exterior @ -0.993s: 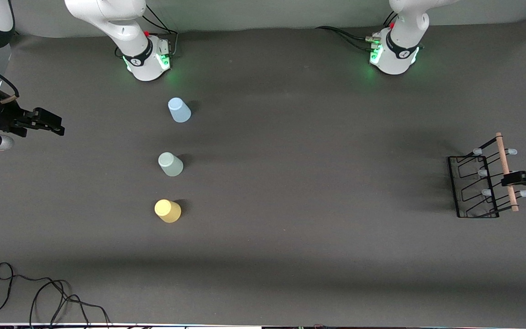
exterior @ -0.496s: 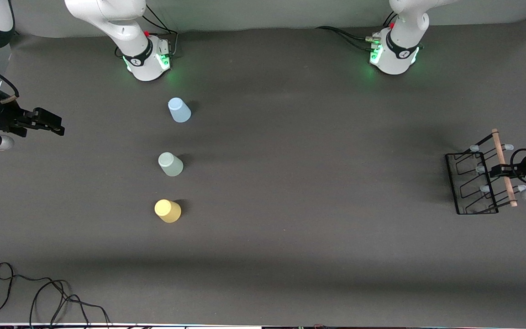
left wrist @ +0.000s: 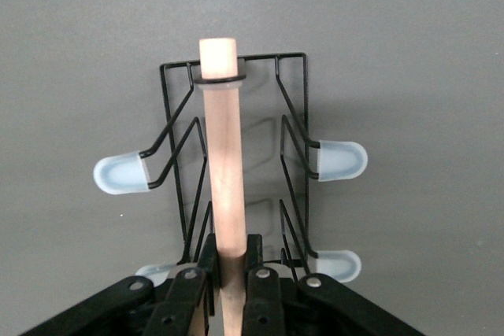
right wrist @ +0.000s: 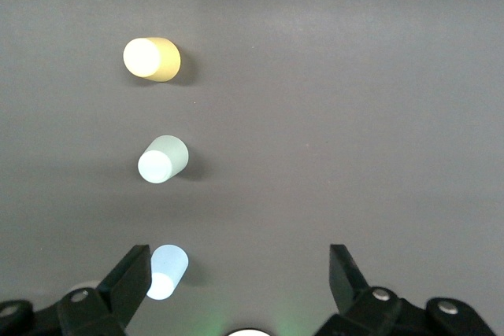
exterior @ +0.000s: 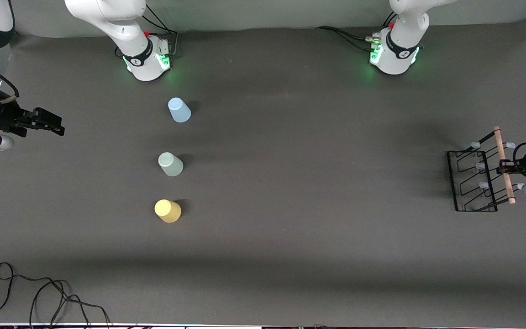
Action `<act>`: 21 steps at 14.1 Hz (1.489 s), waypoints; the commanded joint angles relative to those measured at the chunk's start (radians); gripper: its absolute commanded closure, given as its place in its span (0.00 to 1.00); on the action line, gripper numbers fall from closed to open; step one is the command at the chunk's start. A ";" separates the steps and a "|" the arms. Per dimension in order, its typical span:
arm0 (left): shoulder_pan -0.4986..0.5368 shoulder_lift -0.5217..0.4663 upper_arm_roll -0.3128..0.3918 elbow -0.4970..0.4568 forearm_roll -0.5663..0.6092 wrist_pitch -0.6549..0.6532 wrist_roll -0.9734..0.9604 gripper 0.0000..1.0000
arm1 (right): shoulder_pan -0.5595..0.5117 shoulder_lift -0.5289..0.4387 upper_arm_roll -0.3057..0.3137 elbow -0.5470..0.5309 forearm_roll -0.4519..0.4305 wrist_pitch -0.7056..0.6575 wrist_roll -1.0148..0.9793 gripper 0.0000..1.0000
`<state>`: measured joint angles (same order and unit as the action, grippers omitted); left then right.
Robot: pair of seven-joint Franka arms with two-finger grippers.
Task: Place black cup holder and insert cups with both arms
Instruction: 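Close the left gripper around the wooden dowel handle, then lift the rack with the left gripper and carry it toward the cups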
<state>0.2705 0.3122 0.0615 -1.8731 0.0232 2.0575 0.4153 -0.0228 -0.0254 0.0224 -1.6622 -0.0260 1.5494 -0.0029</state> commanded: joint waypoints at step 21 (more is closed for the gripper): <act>-0.812 0.048 -0.219 0.248 -0.043 -0.068 -1.174 1.00 | 0.000 -0.008 -0.006 0.001 -0.006 -0.008 -0.020 0.00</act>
<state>-0.4772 0.2952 -0.1685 -1.7124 -0.0168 1.9698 -0.6538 -0.0229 -0.0254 0.0186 -1.6622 -0.0260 1.5487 -0.0029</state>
